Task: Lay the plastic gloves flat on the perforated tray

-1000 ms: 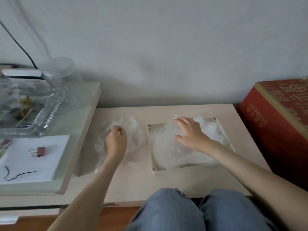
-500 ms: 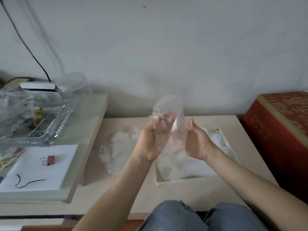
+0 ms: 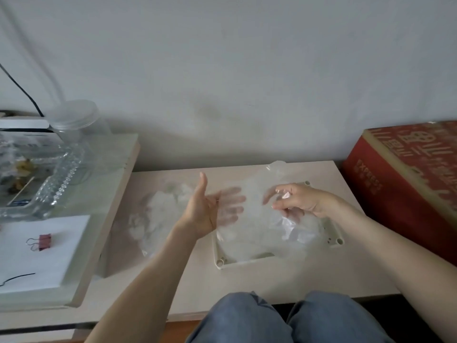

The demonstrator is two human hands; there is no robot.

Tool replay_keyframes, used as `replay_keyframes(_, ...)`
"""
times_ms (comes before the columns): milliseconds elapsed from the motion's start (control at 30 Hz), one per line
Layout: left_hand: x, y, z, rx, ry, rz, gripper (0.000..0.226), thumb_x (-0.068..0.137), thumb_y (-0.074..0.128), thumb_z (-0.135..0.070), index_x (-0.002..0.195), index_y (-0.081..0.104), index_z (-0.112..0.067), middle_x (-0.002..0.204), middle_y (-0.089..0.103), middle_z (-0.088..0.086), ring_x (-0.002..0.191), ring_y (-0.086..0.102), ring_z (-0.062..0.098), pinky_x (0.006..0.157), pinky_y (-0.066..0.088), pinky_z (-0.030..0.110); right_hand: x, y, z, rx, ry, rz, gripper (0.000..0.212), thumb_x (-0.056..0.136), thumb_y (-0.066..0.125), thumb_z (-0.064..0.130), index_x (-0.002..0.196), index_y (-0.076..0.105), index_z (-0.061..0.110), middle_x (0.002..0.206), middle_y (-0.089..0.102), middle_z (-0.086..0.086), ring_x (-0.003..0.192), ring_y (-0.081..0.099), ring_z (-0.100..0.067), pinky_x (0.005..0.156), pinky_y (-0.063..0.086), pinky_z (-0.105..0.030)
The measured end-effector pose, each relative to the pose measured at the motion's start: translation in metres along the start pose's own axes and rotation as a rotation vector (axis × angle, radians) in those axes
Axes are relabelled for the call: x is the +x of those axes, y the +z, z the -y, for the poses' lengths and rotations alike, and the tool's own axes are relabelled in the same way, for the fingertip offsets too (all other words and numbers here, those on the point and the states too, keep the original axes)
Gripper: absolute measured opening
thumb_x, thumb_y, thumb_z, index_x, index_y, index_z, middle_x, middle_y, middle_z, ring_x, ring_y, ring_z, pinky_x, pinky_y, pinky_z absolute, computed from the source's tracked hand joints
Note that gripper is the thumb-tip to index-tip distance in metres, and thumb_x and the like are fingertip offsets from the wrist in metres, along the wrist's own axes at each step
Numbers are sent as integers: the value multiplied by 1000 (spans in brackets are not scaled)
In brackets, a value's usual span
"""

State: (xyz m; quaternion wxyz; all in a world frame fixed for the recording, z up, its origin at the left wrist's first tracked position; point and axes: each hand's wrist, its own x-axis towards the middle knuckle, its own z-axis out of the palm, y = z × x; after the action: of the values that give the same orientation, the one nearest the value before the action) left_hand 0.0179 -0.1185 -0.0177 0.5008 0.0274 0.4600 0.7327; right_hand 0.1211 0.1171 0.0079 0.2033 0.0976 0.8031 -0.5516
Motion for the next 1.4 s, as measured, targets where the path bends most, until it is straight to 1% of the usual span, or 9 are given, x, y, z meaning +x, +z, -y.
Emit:
replay_keyframes(200,17,15,20,642,52,-253,10,96,57,-16,94,61,-8,86,71,5,55,64,9,52,54,23,19,-2,-18,-222,66,-19,8,88,64,11,90,68,18,70,50,-1,49,49,-6,53,44,-21)
replay_keyframes(500,30,0,44,1028,161,-537,13,94,46,-15,82,50,-15,71,65,6,54,58,22,59,53,35,25,-17,-48,24,135,-255,37,87,67,9,68,36,17,63,50,0,57,50,-14,54,42,-28)
replay_keyframes(667,31,1,50,1424,195,-610,12,97,40,-17,94,51,-12,92,60,5,90,57,28,69,39,33,30,-8,-47,5,123,-386,22,90,62,6,78,44,9,70,60,-12,45,51,-20,41,39,-25)
replay_keyframes(800,33,7,58,1650,338,-709,37,93,47,-17,128,43,-6,132,43,11,120,41,30,100,31,34,35,-5,-45,-49,109,-518,23,90,62,12,77,43,12,67,60,-6,46,43,-14,40,33,-20)
replay_keyframes(967,39,10,69,1898,589,-556,56,77,68,-26,128,50,-9,139,48,16,120,51,36,102,40,48,40,-3,-47,-141,92,-595,20,86,63,28,79,50,15,66,68,7,65,53,-15,59,44,-25)
replay_keyframes(1067,45,9,72,2010,508,-250,62,94,23,-46,146,36,-15,158,21,9,146,18,27,118,13,46,42,-4,-49,-193,66,-643,12,81,55,25,73,47,23,64,69,13,77,57,-18,82,42,-38)
replay_keyframes(1167,53,4,74,2178,368,-113,79,85,-10,-54,154,8,-20,162,-5,3,148,-9,18,116,-12,40,41,-5,-48,-146,27,-690,9,84,51,9,83,47,18,68,67,4,74,58,-15,80,41,-34)
replay_keyframes(1267,59,-1,73,2196,259,-156,64,100,14,-50,153,-7,-21,161,-14,4,147,-15,19,115,-15,41,40,-7,-46,-187,23,-742,10,93,51,17,102,49,13,81,64,-3,78,59,-21,66,43,-28)
replay_keyframes(1400,62,-7,75,2198,221,-194,71,99,25,-51,152,-13,-24,160,-18,4,147,-17,20,115,-15,42,38,-8,-39,-307,59,-937,32,96,45,23,124,42,9,93,58,-3,88,57,-30,74,44,-38)
